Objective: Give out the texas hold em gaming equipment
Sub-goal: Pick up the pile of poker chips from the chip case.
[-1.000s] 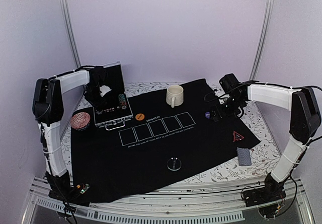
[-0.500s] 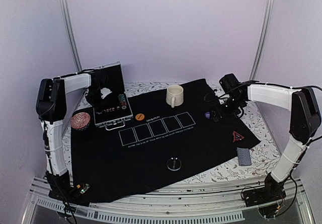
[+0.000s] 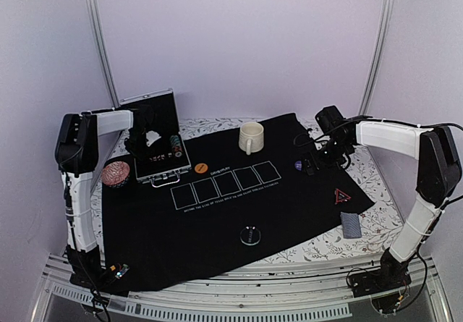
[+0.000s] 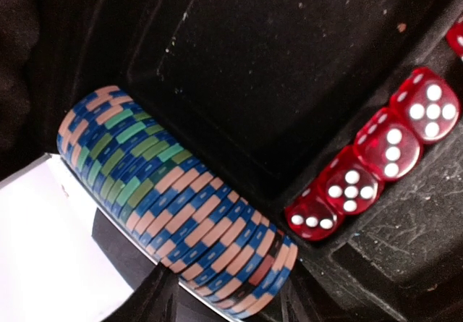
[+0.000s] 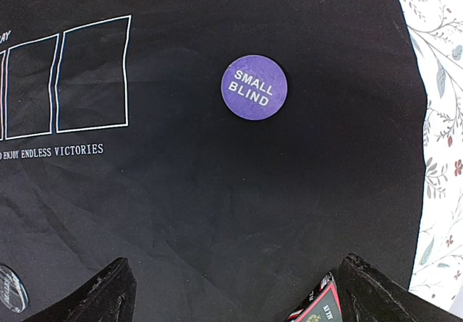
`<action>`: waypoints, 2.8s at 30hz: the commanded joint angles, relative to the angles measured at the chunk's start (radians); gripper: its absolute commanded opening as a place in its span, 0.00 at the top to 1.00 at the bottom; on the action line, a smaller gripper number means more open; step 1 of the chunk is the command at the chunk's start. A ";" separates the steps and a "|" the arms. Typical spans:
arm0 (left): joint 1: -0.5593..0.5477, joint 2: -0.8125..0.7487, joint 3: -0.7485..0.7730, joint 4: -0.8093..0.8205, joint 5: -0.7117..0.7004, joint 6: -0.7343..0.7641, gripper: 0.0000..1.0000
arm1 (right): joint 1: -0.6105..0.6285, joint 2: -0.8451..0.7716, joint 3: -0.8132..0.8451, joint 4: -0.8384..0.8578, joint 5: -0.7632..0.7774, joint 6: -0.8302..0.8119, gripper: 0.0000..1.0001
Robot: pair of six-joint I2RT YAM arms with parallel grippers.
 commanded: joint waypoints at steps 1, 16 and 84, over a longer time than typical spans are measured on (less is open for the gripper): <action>-0.012 -0.032 -0.066 0.040 0.063 -0.001 0.50 | 0.001 0.012 0.012 0.002 -0.002 -0.006 0.01; -0.018 -0.070 -0.044 0.081 0.007 0.024 0.47 | 0.001 0.027 0.012 -0.002 -0.009 -0.007 0.01; -0.004 -0.046 -0.088 0.078 0.233 0.045 0.49 | 0.000 0.049 0.004 -0.019 -0.016 -0.007 0.01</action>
